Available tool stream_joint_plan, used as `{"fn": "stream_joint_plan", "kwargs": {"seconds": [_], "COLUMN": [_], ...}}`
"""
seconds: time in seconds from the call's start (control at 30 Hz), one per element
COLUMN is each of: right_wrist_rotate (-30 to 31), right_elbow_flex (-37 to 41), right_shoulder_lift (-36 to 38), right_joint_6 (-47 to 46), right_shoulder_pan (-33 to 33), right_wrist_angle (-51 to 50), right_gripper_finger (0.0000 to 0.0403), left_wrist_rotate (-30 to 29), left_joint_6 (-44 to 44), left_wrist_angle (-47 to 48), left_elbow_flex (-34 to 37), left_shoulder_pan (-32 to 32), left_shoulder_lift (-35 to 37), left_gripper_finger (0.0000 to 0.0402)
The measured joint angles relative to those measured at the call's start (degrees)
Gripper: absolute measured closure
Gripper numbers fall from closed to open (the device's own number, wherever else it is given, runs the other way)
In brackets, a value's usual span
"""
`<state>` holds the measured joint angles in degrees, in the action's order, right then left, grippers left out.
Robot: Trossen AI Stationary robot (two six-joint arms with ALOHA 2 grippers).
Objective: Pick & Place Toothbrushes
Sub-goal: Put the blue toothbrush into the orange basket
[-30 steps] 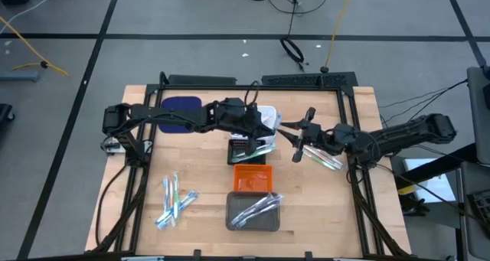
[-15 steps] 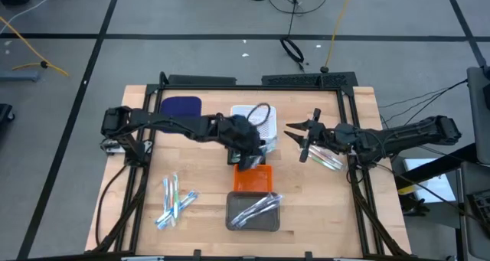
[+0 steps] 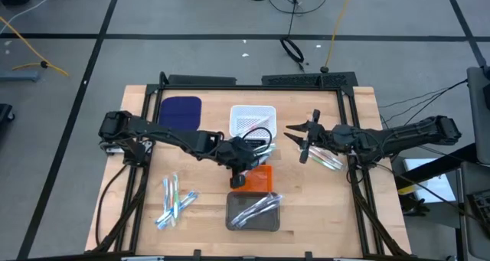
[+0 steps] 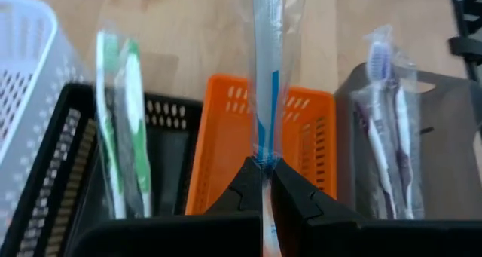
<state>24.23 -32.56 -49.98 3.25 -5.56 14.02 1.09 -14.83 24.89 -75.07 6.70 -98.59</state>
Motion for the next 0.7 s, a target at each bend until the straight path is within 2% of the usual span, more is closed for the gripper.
{"fn": "stream_joint_plan", "kwargs": {"seconds": [0.7], "right_wrist_rotate": [-0.02], "right_elbow_flex": [0.00], "right_shoulder_lift": [0.00], "right_joint_6": [-1.07], "right_shoulder_pan": [0.00], "right_wrist_angle": [-2.44], "right_gripper_finger": [0.0300], "left_wrist_rotate": [1.95], "left_joint_6": [-6.41], "left_wrist_angle": [1.92], "left_elbow_flex": [0.00], "left_shoulder_pan": [0.25], "left_shoulder_lift": [-5.00], "left_gripper_finger": [0.0401]}}
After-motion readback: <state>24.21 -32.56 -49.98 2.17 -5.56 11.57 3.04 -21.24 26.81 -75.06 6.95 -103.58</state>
